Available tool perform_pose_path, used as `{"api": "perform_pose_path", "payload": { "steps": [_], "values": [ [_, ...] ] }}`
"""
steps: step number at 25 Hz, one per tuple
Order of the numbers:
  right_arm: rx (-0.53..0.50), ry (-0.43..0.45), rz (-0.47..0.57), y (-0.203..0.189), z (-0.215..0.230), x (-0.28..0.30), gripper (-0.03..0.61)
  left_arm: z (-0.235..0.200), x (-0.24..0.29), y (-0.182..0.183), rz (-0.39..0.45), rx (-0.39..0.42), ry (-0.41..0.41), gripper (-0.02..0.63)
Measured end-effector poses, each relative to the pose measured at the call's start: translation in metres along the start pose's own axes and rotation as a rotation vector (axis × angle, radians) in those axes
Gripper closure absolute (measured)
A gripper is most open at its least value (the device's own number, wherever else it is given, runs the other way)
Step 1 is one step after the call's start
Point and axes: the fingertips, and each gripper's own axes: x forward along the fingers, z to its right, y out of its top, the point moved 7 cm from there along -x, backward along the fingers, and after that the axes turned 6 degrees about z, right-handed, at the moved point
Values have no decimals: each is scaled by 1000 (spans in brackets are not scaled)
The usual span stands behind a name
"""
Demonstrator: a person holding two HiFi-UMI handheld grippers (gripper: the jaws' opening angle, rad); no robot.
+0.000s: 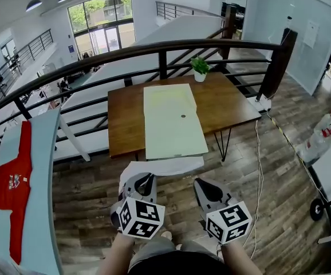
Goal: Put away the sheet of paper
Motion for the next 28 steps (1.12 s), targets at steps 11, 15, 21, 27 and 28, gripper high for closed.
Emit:
{"api": "perform_pose_path", "payload": {
  "steps": [11, 15, 21, 27, 28],
  "values": [
    [31, 48, -27, -18, 1, -22, 552, 29, -4, 0, -9, -19, 5, 581],
    [43, 50, -43, -23, 6, -21, 552, 33, 1, -1, -11, -26, -4, 582],
    [58, 47, -59, -28, 18, 3, 551, 23, 20, -5, -13, -27, -19, 581],
    [63, 38, -60, -24, 42, 49, 551, -13, 61, 3, 14, -25, -10, 582],
    [66, 38, -64, -23, 46, 58, 551, -21, 68, 4, 18, -20, -9, 581]
  ]
}}
